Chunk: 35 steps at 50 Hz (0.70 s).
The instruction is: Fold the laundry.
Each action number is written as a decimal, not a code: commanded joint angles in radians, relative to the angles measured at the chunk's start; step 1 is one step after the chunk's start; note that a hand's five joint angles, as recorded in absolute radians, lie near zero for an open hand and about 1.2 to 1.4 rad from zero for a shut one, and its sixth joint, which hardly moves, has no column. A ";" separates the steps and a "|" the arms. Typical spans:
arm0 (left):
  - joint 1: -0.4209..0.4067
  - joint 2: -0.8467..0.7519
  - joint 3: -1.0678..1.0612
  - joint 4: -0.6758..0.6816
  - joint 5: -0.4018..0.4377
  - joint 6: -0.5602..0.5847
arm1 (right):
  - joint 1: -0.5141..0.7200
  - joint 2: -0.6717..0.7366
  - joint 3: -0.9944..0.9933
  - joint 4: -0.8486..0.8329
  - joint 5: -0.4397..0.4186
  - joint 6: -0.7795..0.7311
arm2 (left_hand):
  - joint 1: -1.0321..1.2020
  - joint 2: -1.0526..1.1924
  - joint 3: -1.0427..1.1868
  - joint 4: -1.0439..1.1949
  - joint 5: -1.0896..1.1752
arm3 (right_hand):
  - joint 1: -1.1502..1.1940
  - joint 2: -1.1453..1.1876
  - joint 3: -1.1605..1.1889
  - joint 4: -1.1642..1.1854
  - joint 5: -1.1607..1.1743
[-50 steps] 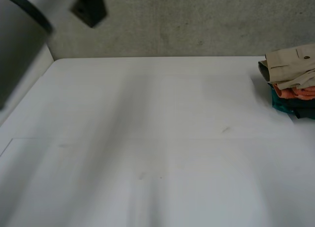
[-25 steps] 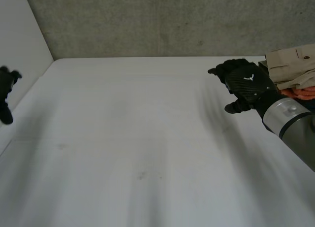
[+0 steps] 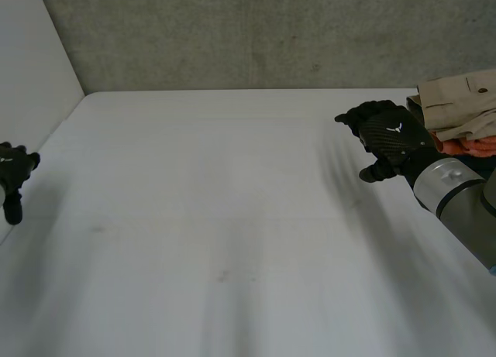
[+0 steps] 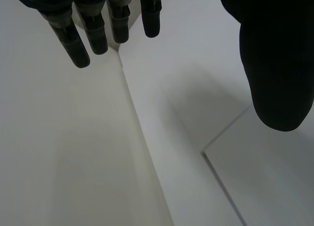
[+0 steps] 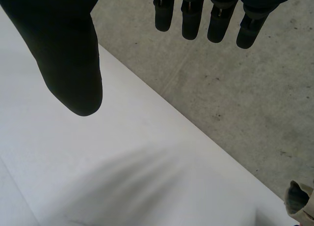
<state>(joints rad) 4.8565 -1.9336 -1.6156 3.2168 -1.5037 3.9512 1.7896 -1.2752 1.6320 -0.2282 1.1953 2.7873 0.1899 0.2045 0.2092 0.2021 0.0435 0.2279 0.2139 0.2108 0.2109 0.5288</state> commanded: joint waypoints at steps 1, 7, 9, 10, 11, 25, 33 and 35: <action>-0.104 -0.025 0.088 0.005 -0.021 -0.026 | -0.001 -0.003 -0.001 -0.002 0.012 0.002 | -0.015 -0.030 -0.035 -0.028 -0.043 | -0.053 -0.039 -0.036 -0.036 -0.529; -0.193 -0.024 0.146 0.043 -0.024 -0.131 | -0.001 -0.003 -0.003 0.001 0.046 -0.002 | -0.015 -0.030 -0.035 -0.028 -0.043 | 0.284 0.298 0.301 0.301 -0.191; -0.199 -0.013 0.151 0.044 -0.021 -0.185 | -0.001 -0.003 -0.004 0.000 0.049 0.009 | -0.015 -0.030 -0.035 -0.028 -0.043 | 0.307 0.321 0.324 0.324 -0.169; -0.201 -0.008 0.152 0.044 -0.021 -0.200 | -0.001 -0.004 -0.004 0.000 0.050 0.012 | -0.015 -0.030 -0.035 -0.028 -0.043 | 0.202 0.216 0.219 0.219 -0.274; -0.202 -0.005 0.154 0.044 -0.020 -0.216 | -0.001 -0.004 -0.008 0.001 0.050 0.012 | -0.015 -0.030 -0.035 -0.028 -0.043 | 0.003 0.017 0.020 0.020 -0.472; -0.394 0.080 0.275 0.044 -0.020 -0.337 | -0.003 -0.012 -0.044 0.003 0.093 0.034 | -0.015 -0.030 -0.035 -0.028 -0.043 | -0.053 -0.039 -0.036 -0.036 -0.529; -0.529 0.142 0.309 0.040 -0.012 -0.605 | -0.004 -0.041 -0.063 0.004 0.151 0.037 | -0.015 -0.030 -0.035 -0.028 -0.043 | -0.053 -0.039 -0.036 -0.036 -0.529; -0.541 0.159 0.301 0.035 -0.012 -0.654 | -0.004 -0.055 -0.069 0.006 0.173 0.043 | -0.015 -0.030 -0.035 -0.028 -0.043 | -0.053 -0.039 -0.036 -0.036 -0.529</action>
<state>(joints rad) 4.3818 -1.8168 -1.3137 3.2600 -1.5182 3.4758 1.7858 -1.3041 1.5774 -0.2249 1.3224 2.8232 0.1899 0.2045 0.2092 0.2017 0.0435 0.2196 0.2063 0.2061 0.2050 0.0419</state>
